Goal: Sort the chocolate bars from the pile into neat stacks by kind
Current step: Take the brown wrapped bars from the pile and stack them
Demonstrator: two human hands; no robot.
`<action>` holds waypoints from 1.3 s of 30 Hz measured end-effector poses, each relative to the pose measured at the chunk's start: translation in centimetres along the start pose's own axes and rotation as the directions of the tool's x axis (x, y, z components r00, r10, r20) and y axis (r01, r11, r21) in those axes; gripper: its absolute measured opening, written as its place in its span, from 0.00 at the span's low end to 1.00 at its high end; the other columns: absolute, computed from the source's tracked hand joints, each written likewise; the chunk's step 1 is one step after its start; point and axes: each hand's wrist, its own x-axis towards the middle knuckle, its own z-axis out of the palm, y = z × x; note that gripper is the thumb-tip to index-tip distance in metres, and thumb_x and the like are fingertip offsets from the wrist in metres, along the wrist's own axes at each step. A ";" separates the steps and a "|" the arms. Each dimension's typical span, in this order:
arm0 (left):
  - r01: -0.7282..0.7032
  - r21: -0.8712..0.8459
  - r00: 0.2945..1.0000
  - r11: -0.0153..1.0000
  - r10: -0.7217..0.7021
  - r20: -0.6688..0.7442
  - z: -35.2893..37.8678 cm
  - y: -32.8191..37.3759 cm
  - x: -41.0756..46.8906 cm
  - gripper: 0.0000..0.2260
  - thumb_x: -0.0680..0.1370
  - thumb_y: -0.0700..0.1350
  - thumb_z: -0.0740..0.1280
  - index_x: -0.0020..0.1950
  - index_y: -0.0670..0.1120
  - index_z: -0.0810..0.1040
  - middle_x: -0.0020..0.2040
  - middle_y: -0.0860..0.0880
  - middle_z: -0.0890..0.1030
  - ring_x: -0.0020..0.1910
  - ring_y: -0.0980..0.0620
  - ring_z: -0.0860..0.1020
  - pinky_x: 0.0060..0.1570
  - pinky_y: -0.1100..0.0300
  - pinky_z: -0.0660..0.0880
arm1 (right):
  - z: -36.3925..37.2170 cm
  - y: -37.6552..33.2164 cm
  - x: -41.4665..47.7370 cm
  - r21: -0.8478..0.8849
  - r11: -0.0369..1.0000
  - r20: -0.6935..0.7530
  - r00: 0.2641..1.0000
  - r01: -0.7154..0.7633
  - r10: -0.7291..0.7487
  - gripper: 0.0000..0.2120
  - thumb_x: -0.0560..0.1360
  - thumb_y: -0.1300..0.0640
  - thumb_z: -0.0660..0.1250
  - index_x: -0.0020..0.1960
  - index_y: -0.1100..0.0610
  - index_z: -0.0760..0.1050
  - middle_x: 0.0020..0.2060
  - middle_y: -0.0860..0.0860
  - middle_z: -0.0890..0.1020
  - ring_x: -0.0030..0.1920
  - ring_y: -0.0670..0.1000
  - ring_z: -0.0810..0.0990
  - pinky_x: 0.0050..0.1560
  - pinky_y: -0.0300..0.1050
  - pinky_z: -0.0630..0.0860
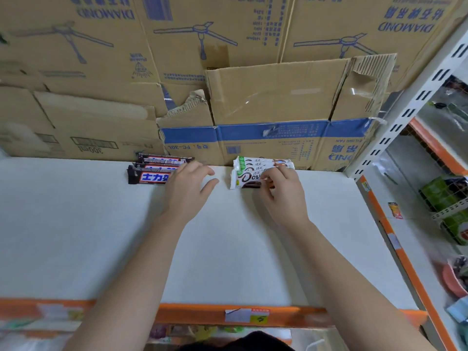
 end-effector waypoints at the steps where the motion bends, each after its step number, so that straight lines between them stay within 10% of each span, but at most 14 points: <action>1: 0.011 0.032 1.000 0.999 -0.011 -0.001 -0.7 -1.0 -0.7 0.10 0.76 0.52 0.65 0.49 0.47 0.81 0.48 0.49 0.81 0.49 0.46 0.78 0.46 0.53 0.72 | 0.7 -1.3 0.3 0.021 1.000 0.017 1.000 0.020 -0.021 0.06 0.71 0.61 0.62 0.46 0.59 0.76 0.43 0.54 0.78 0.46 0.57 0.73 0.42 0.50 0.73; 14: 0.340 0.249 0.937 0.907 -0.304 -0.173 -17.9 -20.6 -15.3 0.10 0.76 0.52 0.65 0.53 0.50 0.80 0.52 0.49 0.79 0.51 0.46 0.77 0.52 0.54 0.62 | 14.9 -26.4 -2.0 0.315 0.903 0.221 0.903 0.292 -0.369 0.09 0.74 0.60 0.64 0.53 0.56 0.78 0.47 0.51 0.79 0.50 0.53 0.76 0.48 0.45 0.73; 39: 0.515 0.273 0.856 0.812 -0.471 -0.215 -40.2 -60.2 -24.7 0.13 0.79 0.52 0.61 0.61 0.49 0.77 0.57 0.48 0.79 0.55 0.42 0.76 0.55 0.47 0.67 | 43.5 -66.9 3.0 0.411 0.864 0.322 0.841 0.290 -0.435 0.09 0.76 0.56 0.65 0.53 0.57 0.79 0.49 0.53 0.80 0.49 0.53 0.78 0.50 0.42 0.70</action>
